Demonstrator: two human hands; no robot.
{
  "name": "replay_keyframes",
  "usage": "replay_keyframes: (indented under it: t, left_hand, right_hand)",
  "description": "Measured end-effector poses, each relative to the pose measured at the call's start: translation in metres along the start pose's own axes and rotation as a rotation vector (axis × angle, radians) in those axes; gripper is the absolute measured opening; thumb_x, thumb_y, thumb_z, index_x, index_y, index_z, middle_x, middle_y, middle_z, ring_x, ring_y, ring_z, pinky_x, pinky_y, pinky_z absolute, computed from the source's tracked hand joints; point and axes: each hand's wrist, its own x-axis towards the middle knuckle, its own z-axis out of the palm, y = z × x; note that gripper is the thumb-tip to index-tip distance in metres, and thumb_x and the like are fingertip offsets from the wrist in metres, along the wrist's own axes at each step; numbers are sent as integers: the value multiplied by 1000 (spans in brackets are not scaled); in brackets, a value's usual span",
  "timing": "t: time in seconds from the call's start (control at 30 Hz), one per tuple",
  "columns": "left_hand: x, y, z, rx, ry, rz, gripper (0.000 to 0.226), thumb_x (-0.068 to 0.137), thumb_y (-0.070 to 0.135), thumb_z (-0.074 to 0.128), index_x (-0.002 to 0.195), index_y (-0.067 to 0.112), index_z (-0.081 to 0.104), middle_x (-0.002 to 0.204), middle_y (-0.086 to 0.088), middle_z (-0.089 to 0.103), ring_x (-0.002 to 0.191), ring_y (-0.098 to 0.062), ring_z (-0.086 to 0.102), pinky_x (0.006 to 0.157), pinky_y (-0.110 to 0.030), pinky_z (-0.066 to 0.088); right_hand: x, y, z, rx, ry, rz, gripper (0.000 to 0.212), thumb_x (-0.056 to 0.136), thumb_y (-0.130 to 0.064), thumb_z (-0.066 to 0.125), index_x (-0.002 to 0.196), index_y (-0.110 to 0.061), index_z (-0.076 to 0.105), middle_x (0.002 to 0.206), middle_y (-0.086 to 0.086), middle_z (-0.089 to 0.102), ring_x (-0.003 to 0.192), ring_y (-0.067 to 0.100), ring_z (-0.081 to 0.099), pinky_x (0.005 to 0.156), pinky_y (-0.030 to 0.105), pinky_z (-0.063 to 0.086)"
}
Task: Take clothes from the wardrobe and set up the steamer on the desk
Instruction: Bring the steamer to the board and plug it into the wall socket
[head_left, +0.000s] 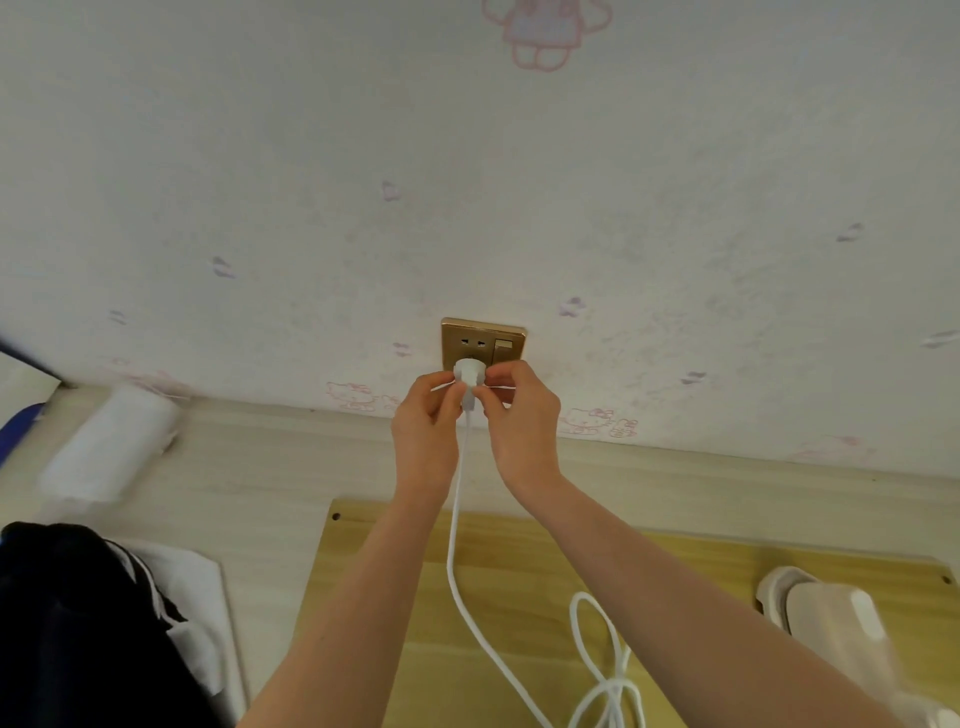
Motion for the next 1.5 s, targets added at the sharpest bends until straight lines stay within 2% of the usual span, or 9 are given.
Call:
replay_keyframes:
  t: [0.37,0.67,0.93,1.1,1.2,1.3,1.37,1.43,1.5]
  left_hand:
    - [4,-3,4,-58,20,-5,16,95,19,57,108,18,65,100,-3,73,97,-16,69,91,-40,54]
    - [-5,5,11,-33,95,26,11,97,19,55,102,24,63,96,5,70,94,-8,66,78,-12,50]
    - [-4,3,10,-13,81,1,11,97,24,54,103,26,63,95,0,71,93,-11,66,86,-29,53]
    - [-10,0,6,27,105,-31,16,96,20,57,110,20,63,104,6,69,99,-9,64,93,-41,52]
    - [-25,-4,1,89,141,-43,21,96,18,56,116,19,60,104,9,64,94,0,60,91,-33,53]
    - [-45,-9,-6,196,138,-26,24,96,17,55,119,17,59,102,10,62,89,0,58,76,-7,47]
    - [-60,-11,-9,269,113,-4,23,96,16,54,119,15,59,100,9,62,88,0,57,66,2,40]
    - [-75,-14,-10,333,63,8,23,97,15,53,119,15,59,101,7,64,90,-3,58,63,1,39]
    - [-92,-19,-10,416,-2,20,23,96,17,52,119,17,59,105,6,66,97,-7,59,72,-7,45]
  right_hand:
    - [4,2,5,20,19,4,12,88,-6,63,92,-16,59,96,2,64,85,12,61,69,6,45]
    - [5,1,3,-35,3,-5,11,90,-8,62,93,-17,57,98,2,64,82,5,59,68,3,43]
    - [6,-1,2,-143,-28,-2,12,92,-11,60,104,-10,58,103,6,65,90,16,60,77,20,48]
    - [-2,2,-16,-273,-104,-9,28,92,-26,62,114,-12,54,107,3,63,98,18,60,85,31,51]
    - [-17,8,-38,-412,-172,30,38,94,-35,57,124,-13,48,116,3,60,105,17,58,87,27,46]
    - [-35,19,-64,-529,-247,53,41,98,-35,48,131,-12,44,127,5,55,114,20,54,93,31,44]
    - [-48,27,-81,-593,-295,63,41,99,-32,45,133,-11,42,130,7,52,117,22,52,95,35,45]
    - [-62,35,-97,-669,-331,67,41,99,-31,43,134,-10,41,132,8,50,120,24,49,95,37,45]
    - [-78,42,-112,-739,-360,62,42,100,-29,42,136,-10,39,134,8,49,123,25,46,97,37,45]
